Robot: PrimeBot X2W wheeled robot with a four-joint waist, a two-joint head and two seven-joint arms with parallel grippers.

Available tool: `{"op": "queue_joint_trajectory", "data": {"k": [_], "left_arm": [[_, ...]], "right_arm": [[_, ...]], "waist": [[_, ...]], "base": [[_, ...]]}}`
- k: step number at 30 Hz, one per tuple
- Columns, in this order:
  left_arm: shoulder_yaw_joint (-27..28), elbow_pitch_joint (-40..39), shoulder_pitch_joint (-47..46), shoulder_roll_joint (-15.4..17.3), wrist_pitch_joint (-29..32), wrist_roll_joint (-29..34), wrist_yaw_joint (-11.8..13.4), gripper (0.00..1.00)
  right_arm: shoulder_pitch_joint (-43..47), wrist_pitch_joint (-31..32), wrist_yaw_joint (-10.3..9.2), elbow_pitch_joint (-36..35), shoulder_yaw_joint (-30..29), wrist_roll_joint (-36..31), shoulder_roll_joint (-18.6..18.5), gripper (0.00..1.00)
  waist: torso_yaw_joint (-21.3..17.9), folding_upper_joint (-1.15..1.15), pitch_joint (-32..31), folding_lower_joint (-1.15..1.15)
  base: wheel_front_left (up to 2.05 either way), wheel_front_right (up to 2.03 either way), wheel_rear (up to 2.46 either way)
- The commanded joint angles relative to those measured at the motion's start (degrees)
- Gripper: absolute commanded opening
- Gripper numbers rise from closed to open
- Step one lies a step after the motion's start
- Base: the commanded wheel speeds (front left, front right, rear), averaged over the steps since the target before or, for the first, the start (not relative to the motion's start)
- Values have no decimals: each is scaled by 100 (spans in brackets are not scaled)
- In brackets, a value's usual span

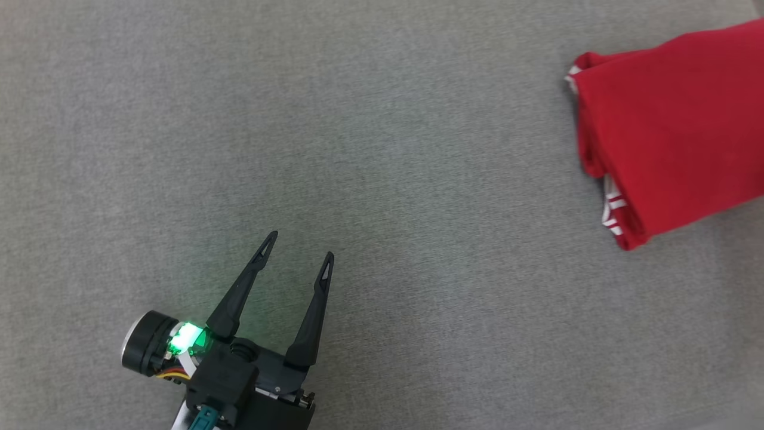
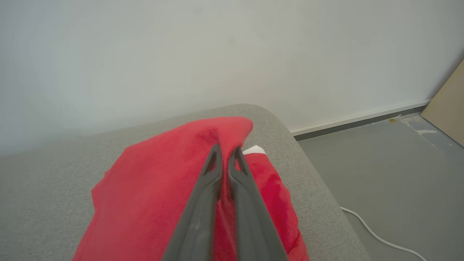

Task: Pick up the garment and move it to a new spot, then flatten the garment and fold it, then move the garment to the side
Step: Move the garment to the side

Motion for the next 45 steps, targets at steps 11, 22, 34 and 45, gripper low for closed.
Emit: {"op": "queue_joint_trajectory", "data": {"k": [11,22,34,45], "left_arm": [[-41,-14,-137,53,-19,16,-16,100],[-6,57,169,-108,-19,-92,107,100],[365,393,776,-416,-19,-537,357,100],[741,568,1348,-546,-19,-923,506,100]], "right_arm": [[-226,-60,16,1589,-211,-755,452,100],[297,-52,15,1222,-1124,-2499,1136,100],[2238,-52,16,-403,-2224,-4129,2439,100],[3680,-54,11,-1539,-2983,-5506,3698,100]], "waist": [[394,-1,76,-1],[519,-1,-600,-1],[720,-1,-1822,-1],[877,-1,-2718,-1]], "base": [[0,0,0],[0,0,0],[0,0,0],[0,0,0]]}}
